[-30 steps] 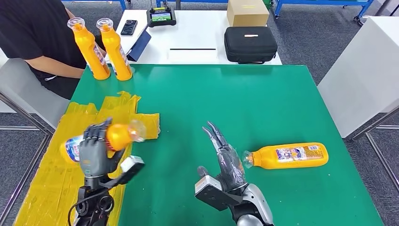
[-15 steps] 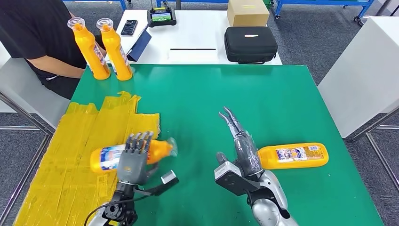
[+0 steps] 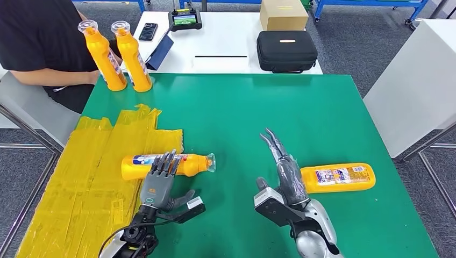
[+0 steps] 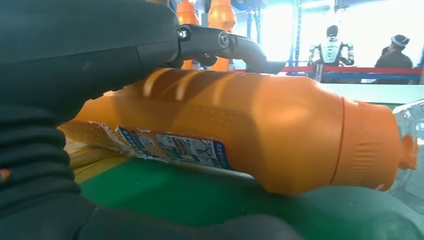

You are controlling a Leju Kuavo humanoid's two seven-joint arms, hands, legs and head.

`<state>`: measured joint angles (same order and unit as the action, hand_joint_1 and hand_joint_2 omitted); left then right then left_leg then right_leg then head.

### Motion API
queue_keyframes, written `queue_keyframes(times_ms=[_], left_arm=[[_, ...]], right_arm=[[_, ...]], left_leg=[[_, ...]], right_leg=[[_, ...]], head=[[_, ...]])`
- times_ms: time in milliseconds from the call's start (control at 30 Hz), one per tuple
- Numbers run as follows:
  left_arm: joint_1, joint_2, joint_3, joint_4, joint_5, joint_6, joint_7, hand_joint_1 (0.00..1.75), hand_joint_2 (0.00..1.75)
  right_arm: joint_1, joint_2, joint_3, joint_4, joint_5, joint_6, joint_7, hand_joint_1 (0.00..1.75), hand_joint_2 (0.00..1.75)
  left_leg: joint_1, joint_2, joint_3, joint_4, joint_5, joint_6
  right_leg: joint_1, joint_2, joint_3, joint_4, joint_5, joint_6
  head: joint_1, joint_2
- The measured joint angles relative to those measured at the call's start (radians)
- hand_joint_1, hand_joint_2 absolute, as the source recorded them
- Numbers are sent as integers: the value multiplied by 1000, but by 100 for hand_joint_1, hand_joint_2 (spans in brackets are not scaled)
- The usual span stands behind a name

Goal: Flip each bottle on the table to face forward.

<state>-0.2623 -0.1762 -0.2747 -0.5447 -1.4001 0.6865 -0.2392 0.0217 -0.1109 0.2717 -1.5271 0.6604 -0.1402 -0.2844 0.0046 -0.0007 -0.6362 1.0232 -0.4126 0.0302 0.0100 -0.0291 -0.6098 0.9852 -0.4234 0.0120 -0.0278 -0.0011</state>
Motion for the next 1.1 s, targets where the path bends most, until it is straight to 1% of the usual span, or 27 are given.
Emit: queue_keyframes(times_ms=[33, 67, 133, 200, 233, 267, 333, 400, 467, 567, 633, 700, 733, 800, 867, 933, 1000, 1100], left_arm=[[-2, 0, 4, 3, 24, 0, -22, 0, 0], [0, 0, 15, 1, 65, 0, -62, 0, 0], [17, 2, 63, -19, 218, 1, -201, 0, 0], [53, 11, 137, -62, 457, -8, -361, 0, 0], [78, 20, 167, -98, 591, -26, -411, 0, 0], [107, 33, 187, -145, 725, -56, -441, 0, 0], [167, 63, 211, -261, 969, -160, -457, 0, 0], [226, 91, 240, -374, 1120, -277, -461, 0, 0], [276, 110, 264, -464, 1167, -342, -462, 0, 0], [327, 119, 293, -568, 1216, -414, -462, 0, 0], [365, 115, 321, -650, 1282, -512, -463, 0, 0], [411, 96, 359, -749, 1307, -619, -463, 0, 0], [431, 80, 379, -799, 1294, -662, -464, 0, 0], [457, 41, 406, -876, 1245, -708, -465, 0, 0], [467, 6, 399, -921, 1200, -697, -462, 0, 0], [468, -13, 362, -937, 1183, -646, -459, 0, 0], [467, -20, 307, -936, 1190, -600, -459, 0, 0], [453, -22, 219, -915, 1210, -575, -458, 0, 0]], right_arm=[[7, -3, -5, -3, 11, -1, 2, 0, 131], [17, -6, -10, -7, 27, -4, 6, 0, 175], [38, -10, -16, -17, 75, -17, 19, 0, 175], [54, -6, -16, -22, 126, -33, 37, 0, 175], [57, -3, -15, -22, 146, -38, 48, 0, 175], [59, 0, -14, -23, 163, -40, 60, 0, 175], [60, 3, -14, -23, 189, -38, 83, 0, 175], [59, 2, -13, -23, 208, -31, 98, 0, 175], [55, -1, -13, -22, 216, -23, 102, 0, 175], [45, -7, -14, -19, 224, -12, 97, 0, 175], [30, -17, -15, -10, 238, -1, 89, 0, 175], [0, -35, -20, 16, 241, 14, 73, 0, 175], [-17, -47, -25, 34, 236, 22, 62, 0, 175], [-42, -84, -47, 61, 209, 39, 36, 0, 175], [-42, -140, -92, 71, 169, 68, 4, 0, 175], [-14, -192, -163, 68, 146, 108, -30, 0, 175], [53, -223, -257, 41, 149, 151, -54, 0, 175], [201, -236, -433, -46, 167, 239, -100, 0, 175]], left_leg=[[0, 0, 0, 0, 0, 0], [0, 0, 0, 0, 0, 0], [0, 1, 0, 0, -1, 0], [0, 3, 0, 0, -1, -1], [0, 5, 1, 0, -2, -2], [1, 7, 2, 0, -3, -2], [1, 8, 3, 0, -3, -3], [3, 8, 2, 0, -3, -3], [4, 7, 2, 0, -3, -4], [4, 7, 1, 0, -3, -4], [4, 7, 1, 0, -3, -4], [4, 8, 1, 0, -3, -3], [3, 8, 1, 0, -2, -3], [1, 3, 2, 0, -1, -1], [0, -4, 1, 0, -1, 1], [-1, -9, 1, 0, -1, 3], [-2, -12, 2, 1, -2, 5], [-3, -17, 1, 1, -4, 7]], right_leg=[[0, 0, 0, 0, 0, 0], [0, 0, 0, 0, 0, 0], [0, 0, 1, 0, 0, 0], [0, 2, 1, 0, 0, 0], [1, 4, 1, 0, 0, 0], [1, 5, 1, 0, 0, 0], [2, 7, 0, 0, -1, -1], [3, 6, 0, 0, -2, -2], [5, 4, 0, 0, -2, -2], [5, 4, 1, 0, -2, -3], [5, 5, 1, 0, -2, -2], [4, 5, 0, 0, -1, -2], [3, 5, 0, 0, -1, -2], [1, 1, -1, -1, -2, -1], [-1, -7, 1, -1, -4, 2], [-2, -12, 3, -1, -5, 4], [-3, -15, 4, -1, -6, 6], [-4, -19, 6, -1, -8, 9]], head=[[0, 0], [0, 0], [0, 0], [0, 0], [0, 0], [0, 0], [0, 0], [0, 0], [0, 0], [0, 0], [0, 0], [0, 0], [0, 0], [0, 0], [0, 0], [0, 0], [0, 0], [0, 0]])
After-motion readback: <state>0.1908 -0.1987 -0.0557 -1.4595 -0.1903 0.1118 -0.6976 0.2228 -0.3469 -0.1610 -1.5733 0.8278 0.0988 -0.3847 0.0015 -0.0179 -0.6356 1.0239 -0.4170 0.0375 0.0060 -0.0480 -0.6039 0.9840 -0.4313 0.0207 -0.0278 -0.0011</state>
